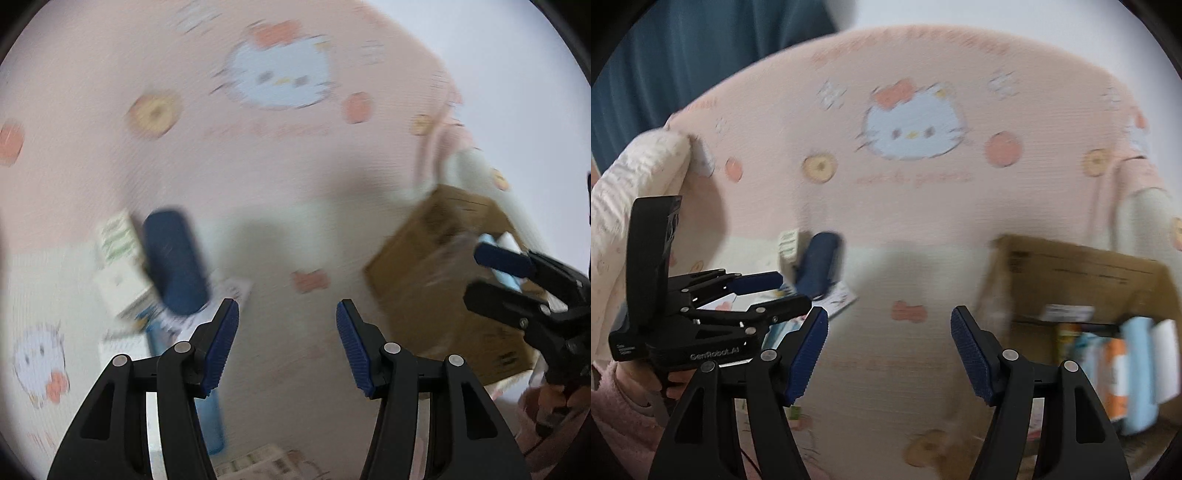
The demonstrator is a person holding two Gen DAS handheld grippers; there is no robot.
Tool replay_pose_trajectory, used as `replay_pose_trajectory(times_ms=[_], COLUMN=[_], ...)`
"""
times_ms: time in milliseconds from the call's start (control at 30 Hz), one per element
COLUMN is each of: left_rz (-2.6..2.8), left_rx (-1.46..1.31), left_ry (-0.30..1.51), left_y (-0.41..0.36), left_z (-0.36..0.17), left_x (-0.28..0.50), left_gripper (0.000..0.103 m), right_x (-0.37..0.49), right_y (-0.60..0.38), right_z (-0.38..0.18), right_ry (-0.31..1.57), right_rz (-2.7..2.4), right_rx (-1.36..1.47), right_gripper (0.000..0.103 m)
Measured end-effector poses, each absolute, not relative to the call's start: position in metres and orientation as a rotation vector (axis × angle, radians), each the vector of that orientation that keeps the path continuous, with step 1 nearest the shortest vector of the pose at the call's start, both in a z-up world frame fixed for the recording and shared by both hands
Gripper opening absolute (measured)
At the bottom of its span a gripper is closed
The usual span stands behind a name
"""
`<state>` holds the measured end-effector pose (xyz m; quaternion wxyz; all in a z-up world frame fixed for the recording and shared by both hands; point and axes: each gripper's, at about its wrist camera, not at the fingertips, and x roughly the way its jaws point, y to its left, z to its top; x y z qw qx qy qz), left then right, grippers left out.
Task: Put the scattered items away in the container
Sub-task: 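Move the right gripper to the white card and photo sticker sheet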
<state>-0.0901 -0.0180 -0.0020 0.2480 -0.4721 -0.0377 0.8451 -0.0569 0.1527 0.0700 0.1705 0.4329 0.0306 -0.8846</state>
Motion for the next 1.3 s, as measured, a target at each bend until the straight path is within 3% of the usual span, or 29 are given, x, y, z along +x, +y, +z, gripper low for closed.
replay_pose_trajectory(times_ms=[100, 267, 533, 733, 800, 833, 900, 967, 1067, 1233, 1267, 1300], left_rz=[2.305, 2.299, 2.367, 2.349, 2.349, 2.339, 2.319, 2.299, 2.273, 2.314, 2.316, 2.318], left_rx=[-1.356, -1.465, -1.599, -1.621, -1.638, -1.652, -1.683, -1.702, -1.697, -1.692, -1.687, -1.681], left_ry=[-0.191, -0.158, -0.372, -0.435, -0.465, -0.490, -0.550, -0.627, -0.697, -0.660, -0.659, -0.651], left_y=[-0.038, -0.048, -0.084, -0.087, -0.085, -0.087, -0.088, -0.092, -0.094, -0.091, -0.092, -0.092], left_z=[-0.028, -0.068, -0.103, -0.113, -0.118, -0.121, -0.128, -0.134, -0.139, -0.140, -0.141, -0.141], left_x=[-0.096, -0.096, -0.117, -0.122, -0.123, -0.123, -0.126, -0.129, -0.131, -0.134, -0.134, -0.133], left_gripper=[0.059, 0.058, 0.045, 0.040, 0.032, 0.031, 0.030, 0.028, 0.028, 0.024, 0.023, 0.022], right_x=[-0.072, -0.089, -0.117, -0.134, -0.144, -0.149, -0.158, -0.168, -0.183, -0.192, -0.193, -0.194], right_y=[0.132, 0.119, 0.124, 0.122, 0.122, 0.121, 0.117, 0.116, 0.112, 0.108, 0.107, 0.104], right_z=[0.045, 0.002, -0.066, -0.097, -0.100, -0.102, -0.104, -0.110, -0.124, -0.141, -0.142, -0.143], right_ry=[0.092, 0.022, -0.357, -0.415, -0.429, -0.429, -0.431, -0.502, -0.540, -0.491, -0.474, -0.444], right_rz=[-2.451, -2.386, -2.338, -2.378, -2.408, -2.417, -2.429, -2.404, -2.364, -2.328, -2.303, -2.280], right_rx=[1.291, 1.369, 1.514, 1.474, 1.403, 1.373, 1.351, 1.316, 1.368, 1.312, 1.304, 1.317], right_gripper=[0.067, 0.067, 0.067, 0.067, 0.066, 0.065, 0.049, 0.040, 0.040, 0.040, 0.036, 0.024])
